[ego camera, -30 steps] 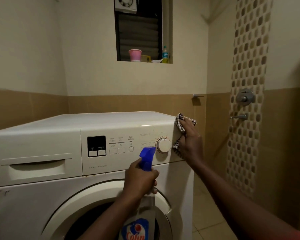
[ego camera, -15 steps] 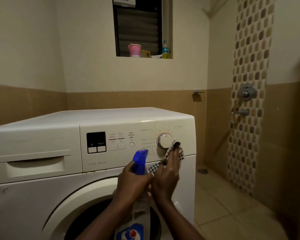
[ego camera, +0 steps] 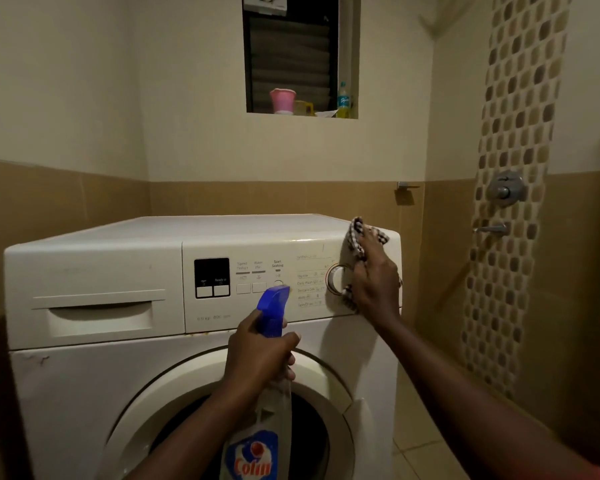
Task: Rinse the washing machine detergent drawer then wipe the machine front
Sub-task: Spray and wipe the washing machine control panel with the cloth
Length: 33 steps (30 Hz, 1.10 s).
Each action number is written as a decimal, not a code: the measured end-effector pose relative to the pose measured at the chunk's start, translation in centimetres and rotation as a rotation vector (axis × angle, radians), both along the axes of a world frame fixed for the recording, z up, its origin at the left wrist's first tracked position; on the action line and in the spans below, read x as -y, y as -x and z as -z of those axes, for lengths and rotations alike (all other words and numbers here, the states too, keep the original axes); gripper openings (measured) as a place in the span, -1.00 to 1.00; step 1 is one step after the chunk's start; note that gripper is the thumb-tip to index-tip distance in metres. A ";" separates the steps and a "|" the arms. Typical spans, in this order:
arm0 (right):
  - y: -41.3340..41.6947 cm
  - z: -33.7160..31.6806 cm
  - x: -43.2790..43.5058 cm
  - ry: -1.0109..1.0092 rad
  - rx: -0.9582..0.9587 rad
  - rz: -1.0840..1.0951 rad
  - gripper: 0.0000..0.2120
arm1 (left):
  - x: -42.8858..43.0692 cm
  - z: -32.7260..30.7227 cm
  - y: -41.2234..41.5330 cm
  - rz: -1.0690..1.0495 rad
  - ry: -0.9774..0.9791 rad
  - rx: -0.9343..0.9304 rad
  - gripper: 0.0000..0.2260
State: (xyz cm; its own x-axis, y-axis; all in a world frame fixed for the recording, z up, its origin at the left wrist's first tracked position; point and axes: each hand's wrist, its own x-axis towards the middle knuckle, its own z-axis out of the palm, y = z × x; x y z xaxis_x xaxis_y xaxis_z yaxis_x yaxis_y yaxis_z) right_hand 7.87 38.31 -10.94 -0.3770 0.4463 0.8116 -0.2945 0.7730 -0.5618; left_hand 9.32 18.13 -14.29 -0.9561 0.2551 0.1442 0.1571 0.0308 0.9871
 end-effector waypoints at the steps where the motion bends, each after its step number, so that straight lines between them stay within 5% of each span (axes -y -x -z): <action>1: -0.1 0.0 0.2 -0.065 0.018 -0.033 -0.42 | 0.0 0.0 -0.1 0.001 0.005 -0.002 -0.70; 4: -0.3 1.0 -1.0 -0.156 0.038 -0.068 -0.44 | -0.5 -0.1 -0.4 0.011 0.029 -0.012 -0.71; 12: -1.3 2.4 -2.6 0.070 -0.003 -0.038 -0.40 | -4.5 -2.1 -0.9 0.086 0.126 -0.121 -0.74; 17: -1.7 3.5 -0.6 0.256 -0.041 -0.200 -0.47 | -5.1 -2.3 -1.1 0.110 0.127 -0.105 -0.57; 19: -1.5 4.7 0.7 0.161 -0.040 -0.227 -0.50 | -4.7 -2.2 -1.2 0.103 0.089 -0.076 -0.60; 22: -0.4 5.2 2.0 -0.334 0.120 -0.107 -0.49 | -3.7 -2.4 -1.0 0.079 0.063 -0.104 -0.69; 24: 0.6 3.9 1.8 -0.450 0.126 -0.007 -0.48 | -2.9 -2.5 -0.6 0.067 0.047 -0.099 -0.76; 30: 2.4 3.1 6.4 0.422 -0.106 0.013 -0.53 | -0.7 -1.1 -0.3 0.033 0.010 0.000 -0.75; 33: 2.5 5.7 7.5 0.137 -0.008 0.246 -0.51 | 0.6 -0.6 -0.3 0.015 -0.049 0.066 -0.73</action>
State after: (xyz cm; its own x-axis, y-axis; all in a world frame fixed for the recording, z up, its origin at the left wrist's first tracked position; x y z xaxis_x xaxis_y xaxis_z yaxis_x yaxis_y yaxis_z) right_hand 5.37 30.82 -16.66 -0.2373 0.6295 0.7399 -0.1120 0.7388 -0.6645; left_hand 9.61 17.49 -13.69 -0.9602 0.2634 0.0934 0.0914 -0.0197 0.9956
